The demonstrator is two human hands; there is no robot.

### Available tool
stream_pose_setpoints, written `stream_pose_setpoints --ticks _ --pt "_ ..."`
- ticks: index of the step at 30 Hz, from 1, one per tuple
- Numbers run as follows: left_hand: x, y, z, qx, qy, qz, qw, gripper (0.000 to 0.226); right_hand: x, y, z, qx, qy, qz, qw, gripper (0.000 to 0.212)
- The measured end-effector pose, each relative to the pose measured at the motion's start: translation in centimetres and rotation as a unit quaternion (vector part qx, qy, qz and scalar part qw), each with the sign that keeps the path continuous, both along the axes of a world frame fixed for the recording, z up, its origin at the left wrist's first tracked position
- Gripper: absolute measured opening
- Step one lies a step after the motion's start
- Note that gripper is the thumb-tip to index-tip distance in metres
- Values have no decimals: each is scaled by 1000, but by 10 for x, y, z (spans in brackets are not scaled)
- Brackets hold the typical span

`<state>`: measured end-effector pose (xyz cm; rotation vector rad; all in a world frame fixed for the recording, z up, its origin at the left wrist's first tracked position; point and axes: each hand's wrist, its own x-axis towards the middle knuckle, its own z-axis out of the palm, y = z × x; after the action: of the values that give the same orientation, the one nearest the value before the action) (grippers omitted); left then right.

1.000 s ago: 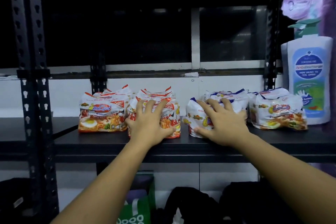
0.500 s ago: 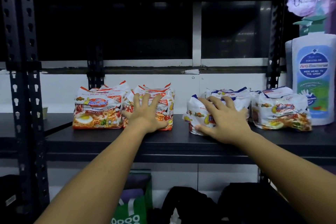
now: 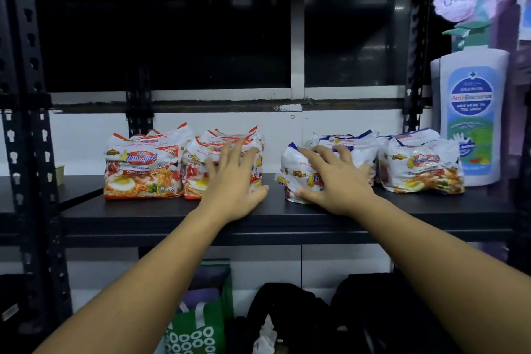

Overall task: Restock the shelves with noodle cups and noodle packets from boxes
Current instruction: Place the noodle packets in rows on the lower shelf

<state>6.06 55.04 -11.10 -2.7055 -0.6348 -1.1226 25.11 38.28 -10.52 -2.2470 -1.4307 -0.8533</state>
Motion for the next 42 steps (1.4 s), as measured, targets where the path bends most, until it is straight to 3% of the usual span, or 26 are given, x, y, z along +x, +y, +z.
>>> stream_pose_setpoints --ticks 2,5,9,13,24,33,42 --pt "7 -18 -2 9 -22 -125 992 53 -1 -3 0 9 5 6 1000 92" --pt "19 -31 -2 -66 29 -150 986 36 0 -12 3 14 18 10 1000 92" --pt "27 -22 8 -193 188 -74 960 57 17 -21 4 11 28 -13 999 93" --pt "28 -23 11 -198 263 -63 942 61 42 -29 3 8 38 -36 999 94" --pt "31 -23 9 -202 267 -68 940 60 80 -37 2 5 50 7 999 96" --pt "32 -22 5 -203 248 -77 944 57 81 -25 -3 -25 -17 -95 995 100" --pt "27 -15 4 -228 240 -85 940 65 72 -35 -1 -47 14 -59 997 100"
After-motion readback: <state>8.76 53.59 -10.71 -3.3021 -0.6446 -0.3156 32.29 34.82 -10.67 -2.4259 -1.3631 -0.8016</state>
